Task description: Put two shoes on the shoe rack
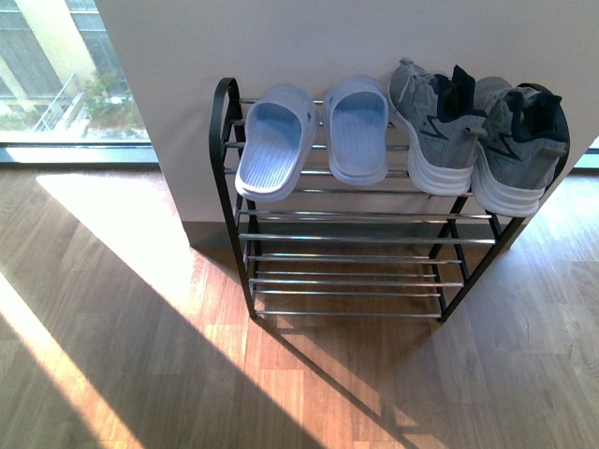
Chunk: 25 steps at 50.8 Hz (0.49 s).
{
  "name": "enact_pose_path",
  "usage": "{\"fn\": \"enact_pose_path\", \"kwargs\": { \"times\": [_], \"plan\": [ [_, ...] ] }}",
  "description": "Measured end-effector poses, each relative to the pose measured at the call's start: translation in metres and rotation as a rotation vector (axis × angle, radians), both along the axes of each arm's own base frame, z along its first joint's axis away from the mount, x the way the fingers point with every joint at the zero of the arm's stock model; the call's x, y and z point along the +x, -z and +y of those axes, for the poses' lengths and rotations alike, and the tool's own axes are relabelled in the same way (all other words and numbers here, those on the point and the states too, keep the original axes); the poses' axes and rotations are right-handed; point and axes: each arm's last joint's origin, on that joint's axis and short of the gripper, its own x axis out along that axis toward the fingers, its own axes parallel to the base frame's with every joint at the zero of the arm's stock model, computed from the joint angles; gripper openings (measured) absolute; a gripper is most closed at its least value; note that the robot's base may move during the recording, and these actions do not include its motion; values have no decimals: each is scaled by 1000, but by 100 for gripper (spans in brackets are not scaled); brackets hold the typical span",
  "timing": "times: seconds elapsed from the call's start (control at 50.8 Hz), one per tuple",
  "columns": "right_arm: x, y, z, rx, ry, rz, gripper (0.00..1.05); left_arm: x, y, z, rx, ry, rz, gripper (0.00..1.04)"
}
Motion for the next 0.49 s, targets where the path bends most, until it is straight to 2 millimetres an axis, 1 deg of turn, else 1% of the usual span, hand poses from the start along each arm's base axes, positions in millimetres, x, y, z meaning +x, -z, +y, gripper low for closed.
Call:
{"fn": "enact_pose_path", "kwargs": {
  "times": [0.492],
  "plan": [
    [0, 0, 0, 0, 0, 0, 96, -20, -8, 0, 0, 5, -28, 1]
  ]
}}
